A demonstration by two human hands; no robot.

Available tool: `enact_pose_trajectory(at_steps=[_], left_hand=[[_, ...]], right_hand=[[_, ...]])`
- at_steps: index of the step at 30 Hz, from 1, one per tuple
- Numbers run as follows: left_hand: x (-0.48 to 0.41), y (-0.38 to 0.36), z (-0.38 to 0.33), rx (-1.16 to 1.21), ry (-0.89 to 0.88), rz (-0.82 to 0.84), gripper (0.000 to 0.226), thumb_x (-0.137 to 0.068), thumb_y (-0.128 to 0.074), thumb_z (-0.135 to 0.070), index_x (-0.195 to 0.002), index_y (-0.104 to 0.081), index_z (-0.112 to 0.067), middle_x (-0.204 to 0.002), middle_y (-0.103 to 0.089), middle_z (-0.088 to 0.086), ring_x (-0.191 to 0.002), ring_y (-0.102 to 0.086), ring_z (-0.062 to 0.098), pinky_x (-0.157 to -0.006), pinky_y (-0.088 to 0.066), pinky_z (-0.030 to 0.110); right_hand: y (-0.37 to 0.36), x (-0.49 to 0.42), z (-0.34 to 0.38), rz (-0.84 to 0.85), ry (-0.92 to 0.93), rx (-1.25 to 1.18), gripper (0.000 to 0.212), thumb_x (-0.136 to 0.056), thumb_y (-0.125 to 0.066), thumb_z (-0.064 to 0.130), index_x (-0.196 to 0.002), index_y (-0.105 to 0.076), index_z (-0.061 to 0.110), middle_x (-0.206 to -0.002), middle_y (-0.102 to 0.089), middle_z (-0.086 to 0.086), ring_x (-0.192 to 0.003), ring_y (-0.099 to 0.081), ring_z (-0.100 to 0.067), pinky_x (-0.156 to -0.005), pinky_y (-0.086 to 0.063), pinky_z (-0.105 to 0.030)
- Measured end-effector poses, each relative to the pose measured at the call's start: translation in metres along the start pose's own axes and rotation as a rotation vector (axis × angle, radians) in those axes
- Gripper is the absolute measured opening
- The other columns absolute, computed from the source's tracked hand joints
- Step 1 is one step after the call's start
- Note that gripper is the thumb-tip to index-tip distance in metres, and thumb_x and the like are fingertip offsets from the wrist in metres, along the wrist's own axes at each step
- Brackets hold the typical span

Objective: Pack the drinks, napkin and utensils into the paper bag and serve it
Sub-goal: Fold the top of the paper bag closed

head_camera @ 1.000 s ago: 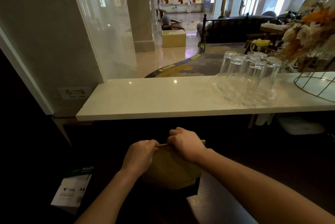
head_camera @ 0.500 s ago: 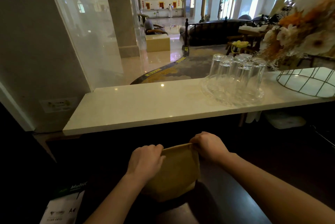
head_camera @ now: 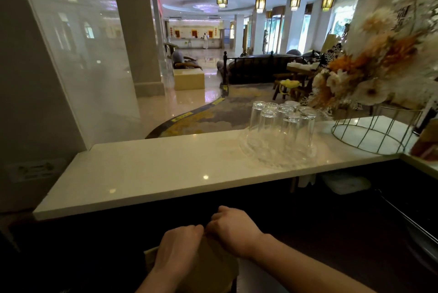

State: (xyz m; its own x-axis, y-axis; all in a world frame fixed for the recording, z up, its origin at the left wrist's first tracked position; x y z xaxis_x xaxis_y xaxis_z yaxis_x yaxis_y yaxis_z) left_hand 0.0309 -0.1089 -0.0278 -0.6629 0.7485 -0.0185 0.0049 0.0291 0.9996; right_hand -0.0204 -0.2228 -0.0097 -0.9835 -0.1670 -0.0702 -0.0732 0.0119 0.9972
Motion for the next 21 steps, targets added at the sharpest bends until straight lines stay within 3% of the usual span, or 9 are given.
enact_pose_trajectory(at_steps=[6,11,21], left_hand=[[0.013,0.005,0.011,0.043,0.085,-0.002,0.02,-0.1,-0.039,-0.038,-0.113,-0.054,-0.033,-0.115,-0.062,-0.008,-0.108,-0.059,0.014,-0.087,-0.046,0.029],[0.022,0.011,0.015,0.101,0.105,0.041,0.022,-0.1,-0.039,-0.041,-0.113,-0.055,-0.034,-0.122,-0.059,-0.009,-0.114,-0.055,0.011,-0.092,-0.044,0.025],[0.033,0.018,0.037,0.178,0.072,0.16,0.03,-0.099,-0.04,-0.047,-0.123,-0.052,-0.034,-0.136,-0.049,-0.009,-0.124,-0.048,0.007,-0.105,-0.035,0.022]], right_hand=[[-0.003,0.008,-0.009,0.012,-0.006,-0.042,0.021,-0.093,-0.047,0.019,-0.1,-0.066,0.015,-0.097,-0.065,-0.006,-0.092,-0.055,-0.027,-0.077,-0.049,-0.04],[-0.005,0.01,-0.014,-0.001,-0.029,-0.092,0.019,-0.09,-0.048,0.017,-0.096,-0.066,0.014,-0.095,-0.067,-0.008,-0.091,-0.058,-0.029,-0.077,-0.05,-0.039],[0.002,0.017,-0.027,0.04,-0.132,-0.155,0.021,-0.091,-0.051,0.014,-0.103,-0.068,0.014,-0.104,-0.069,-0.011,-0.101,-0.063,-0.031,-0.09,-0.051,-0.042]])
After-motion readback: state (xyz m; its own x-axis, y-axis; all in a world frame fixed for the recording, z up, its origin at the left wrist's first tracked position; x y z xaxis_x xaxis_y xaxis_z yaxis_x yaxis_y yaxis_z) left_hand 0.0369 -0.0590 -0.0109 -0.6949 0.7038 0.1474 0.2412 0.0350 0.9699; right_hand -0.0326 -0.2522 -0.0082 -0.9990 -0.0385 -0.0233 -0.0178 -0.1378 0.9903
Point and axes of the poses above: each hand's wrist, its own x-axis away from the middle knuckle, its own y-axis out of the back of the hand, z = x × y, the point moved 4 cm from there along -x, towards the middle knuckle
